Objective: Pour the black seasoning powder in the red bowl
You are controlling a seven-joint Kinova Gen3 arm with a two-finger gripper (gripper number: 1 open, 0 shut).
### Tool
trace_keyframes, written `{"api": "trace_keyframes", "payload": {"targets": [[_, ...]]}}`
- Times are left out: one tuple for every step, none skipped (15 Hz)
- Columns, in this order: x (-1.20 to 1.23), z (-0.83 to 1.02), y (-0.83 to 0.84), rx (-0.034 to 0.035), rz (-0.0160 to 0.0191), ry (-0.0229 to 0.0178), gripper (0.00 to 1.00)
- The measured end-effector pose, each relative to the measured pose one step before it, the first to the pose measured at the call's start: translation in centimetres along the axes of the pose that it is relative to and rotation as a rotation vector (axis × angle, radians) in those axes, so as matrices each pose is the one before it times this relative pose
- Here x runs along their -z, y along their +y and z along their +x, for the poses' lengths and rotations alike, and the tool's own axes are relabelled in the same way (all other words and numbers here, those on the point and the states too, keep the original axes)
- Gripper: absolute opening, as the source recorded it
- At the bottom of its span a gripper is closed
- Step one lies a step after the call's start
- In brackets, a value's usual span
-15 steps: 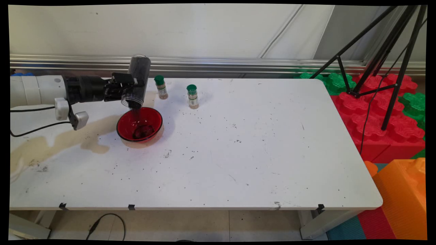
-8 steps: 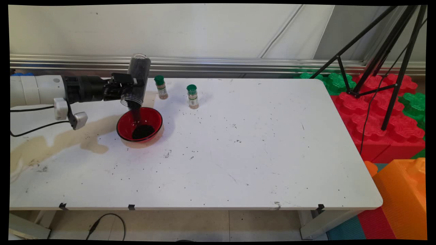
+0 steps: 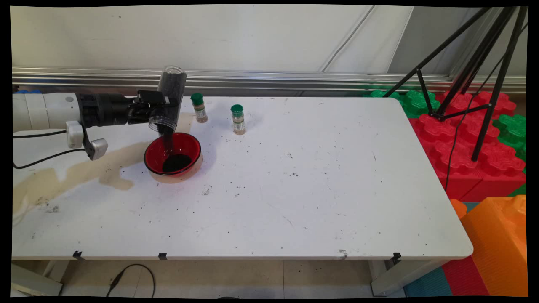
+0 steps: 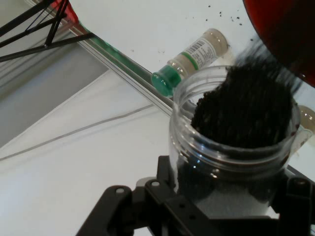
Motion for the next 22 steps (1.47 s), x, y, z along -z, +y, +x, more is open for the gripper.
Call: {"api": "trace_keyframes", "payload": {"targets": [[-0.004,0.0,0.002,-0.00057,0.00032,0.0001,0.0],[-0.009,-0.005,-0.005,-0.00094,0.00046,0.00009,0.0],[-0.008,-0.007,-0.009,-0.0008,0.00036,0.00006,0.0],[-0.006,0.001,-0.002,-0.0002,-0.00001,0.00025,0.0],[0.0,0.0,-0.002,-0.00036,0.00009,0.00021,0.0],[0.0,-0.003,-0.005,-0.00057,0.00019,0.00025,0.0],[0.002,0.004,0.005,-0.00037,-0.00012,0.00023,0.0],[-0.001,-0.007,0.004,-0.00063,-0.00007,0.00012,0.0],[-0.006,-0.011,0.005,-0.00095,-0.00003,0.0002,0.0],[-0.002,-0.006,0.007,-0.00085,0.0,0.00025,0.0],[0.001,-0.012,0.013,-0.00085,-0.00012,0.00031,0.0],[0.004,-0.008,0.012,-0.00101,-0.00009,0.00014,0.0],[0.001,-0.01,0.012,-0.00108,-0.00002,0.0002,0.0],[0.004,-0.011,0.01,-0.00037,-0.00001,0.00002,0.0],[0.003,-0.003,0.02,-0.00036,-0.00017,0.00036,0.0],[0.003,-0.009,0.01,-0.00009,-0.00014,0.0,0.0],[0.014,-0.021,0.011,0.00238,-0.00012,-0.00053,0.0],[0.009,-0.013,0.007,0.00186,-0.0001,-0.00038,0.0],[0.007,-0.017,0.019,0.00493,-0.00056,-0.00026,0.0],[0.013,-0.014,0.01,0.00335,-0.00027,-0.00033,0.0],[0.025,-0.006,0.009,0.00421,-0.0002,-0.00009,0.0],[0.027,-0.019,0.014,0.00615,-0.0005,-0.00016,0.0]]}}
